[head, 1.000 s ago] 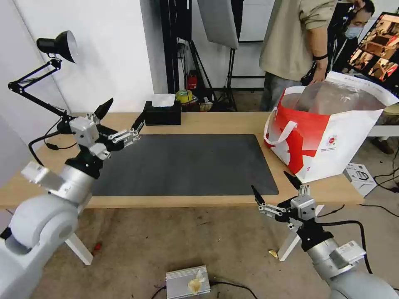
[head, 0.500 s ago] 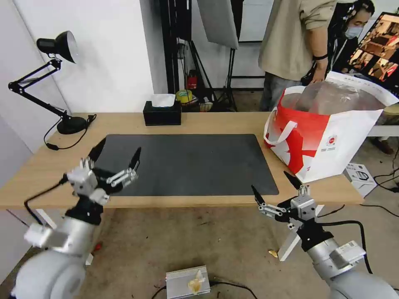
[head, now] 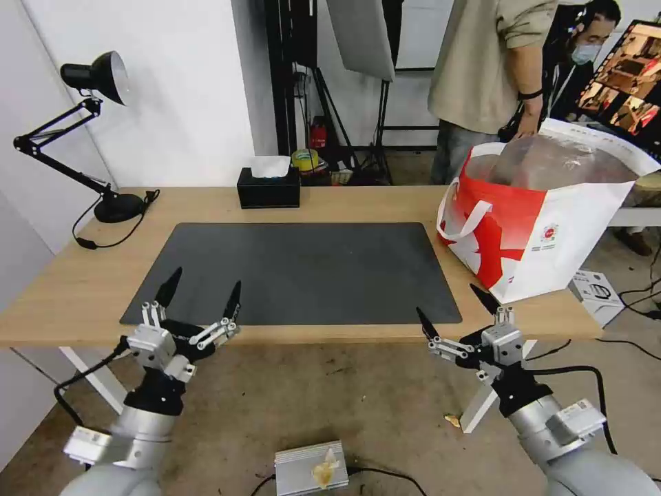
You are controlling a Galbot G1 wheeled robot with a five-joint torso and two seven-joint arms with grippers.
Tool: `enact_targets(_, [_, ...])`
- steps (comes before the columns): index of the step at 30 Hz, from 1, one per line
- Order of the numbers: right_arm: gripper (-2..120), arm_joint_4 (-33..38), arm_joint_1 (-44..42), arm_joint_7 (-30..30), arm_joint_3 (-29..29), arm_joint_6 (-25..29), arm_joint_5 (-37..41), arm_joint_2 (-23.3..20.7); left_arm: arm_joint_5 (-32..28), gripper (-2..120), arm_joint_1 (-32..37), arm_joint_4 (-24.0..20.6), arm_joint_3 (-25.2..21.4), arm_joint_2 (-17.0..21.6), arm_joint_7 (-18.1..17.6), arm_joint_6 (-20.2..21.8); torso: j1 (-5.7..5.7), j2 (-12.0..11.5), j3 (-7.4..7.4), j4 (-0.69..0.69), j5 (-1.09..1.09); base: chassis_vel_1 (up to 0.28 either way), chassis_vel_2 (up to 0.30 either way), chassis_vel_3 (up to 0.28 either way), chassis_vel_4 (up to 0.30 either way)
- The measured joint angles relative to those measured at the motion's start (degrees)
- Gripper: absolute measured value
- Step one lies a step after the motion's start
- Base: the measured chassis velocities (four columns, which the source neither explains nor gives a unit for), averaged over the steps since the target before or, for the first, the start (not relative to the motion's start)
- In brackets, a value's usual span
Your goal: Pick up the trash from the table and place it into the takeout bag.
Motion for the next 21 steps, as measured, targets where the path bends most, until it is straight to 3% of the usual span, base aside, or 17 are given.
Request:
enact_targets(9, [100,0.00,0.00,-0.01,0.00,0.00,0.00,0.00,2.43,100,0.66,2.53,0.50,-1.11,1.28,-2.41,0.00,0.00,0.00,0.00,-0.01,0.000,0.000,0.000,0.000])
enact_targets(21, [100,0.00,0.00,0.00,0.00,0.00,0.00,0.00,-0.30,100,-0.07,5.49,-1.09,0.76,4.21,-3.88,0.00,0.00,0.00,0.01,-0.01,0.000,0.000,0.000,0.000])
